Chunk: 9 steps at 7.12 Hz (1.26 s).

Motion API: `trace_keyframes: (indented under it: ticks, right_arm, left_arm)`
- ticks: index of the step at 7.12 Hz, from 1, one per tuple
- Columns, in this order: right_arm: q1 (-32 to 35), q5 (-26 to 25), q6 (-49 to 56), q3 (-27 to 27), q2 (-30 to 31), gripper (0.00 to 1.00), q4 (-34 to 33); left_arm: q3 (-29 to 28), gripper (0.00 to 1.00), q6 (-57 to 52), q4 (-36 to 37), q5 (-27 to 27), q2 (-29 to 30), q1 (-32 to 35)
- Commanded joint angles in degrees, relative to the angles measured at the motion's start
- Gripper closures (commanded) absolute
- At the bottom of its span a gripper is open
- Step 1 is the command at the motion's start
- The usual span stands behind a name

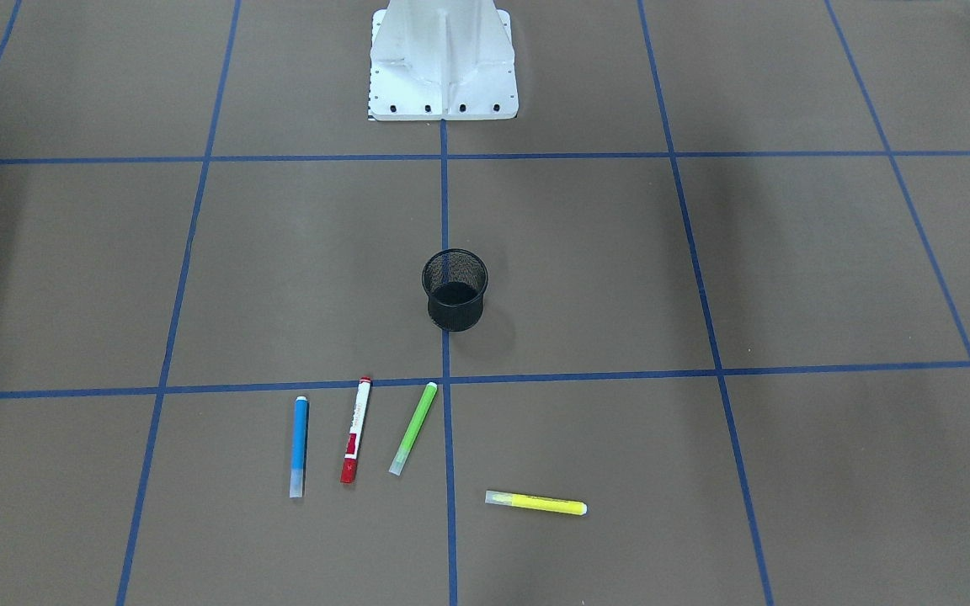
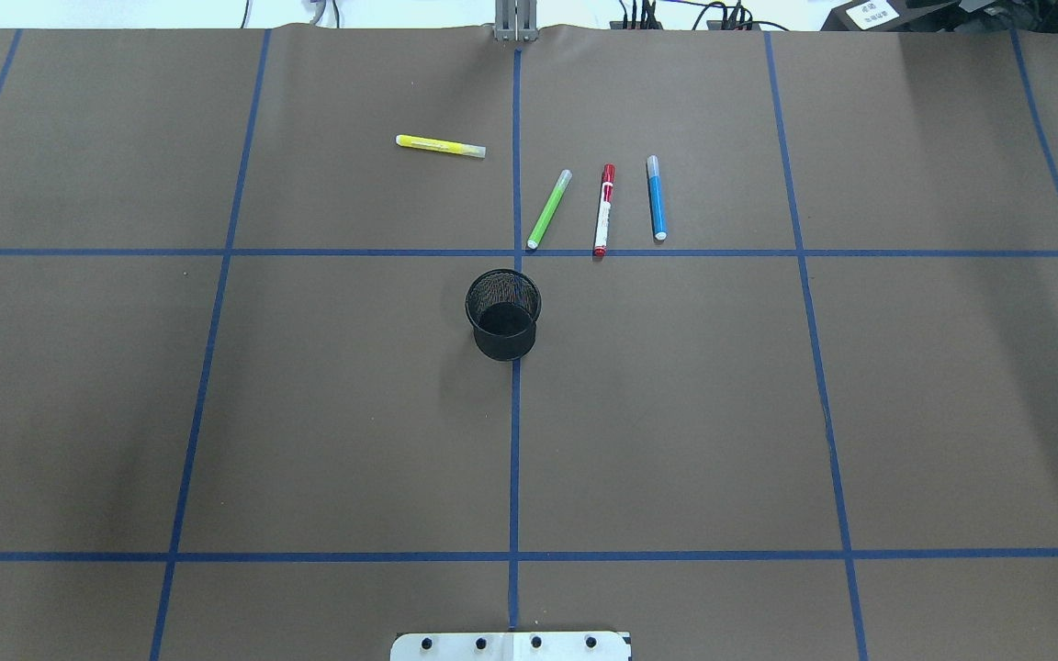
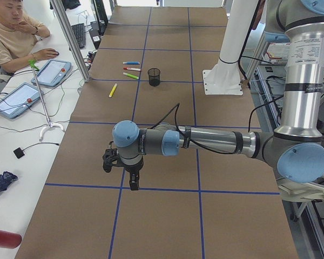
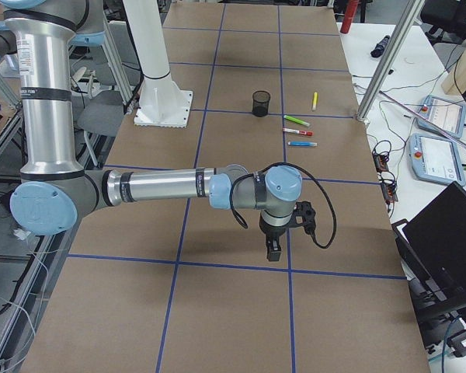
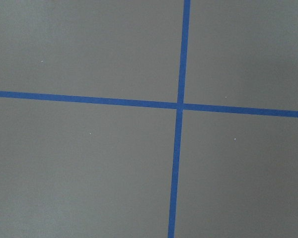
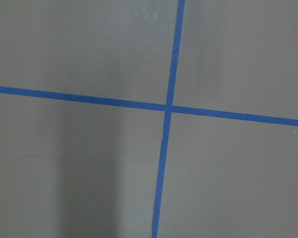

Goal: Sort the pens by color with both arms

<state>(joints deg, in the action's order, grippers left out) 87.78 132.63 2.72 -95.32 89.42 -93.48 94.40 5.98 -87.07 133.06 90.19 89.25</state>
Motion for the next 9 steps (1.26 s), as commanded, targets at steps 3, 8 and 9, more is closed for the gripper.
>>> trace_keyframes:
  ticks: [3,8,9]
  right_arm:
    - [0.0,0.0,0.0,0.1,0.1,0.01,0.1]
    - [-0.1,0.0,0.0,0.1,0.2,0.01,0.1]
    - [-0.1,0.0,0.0,0.1,0.2,0.01,0.1]
  left_arm:
    - [0.5,0.0,0.1,0.0,-3.2,-0.4,0.0]
    - [0.6,0.0,0.0,0.0,-3.1,-0.4,0.0]
    - [0.6,0.0,0.0,0.0,-3.1,-0.4,0.0]
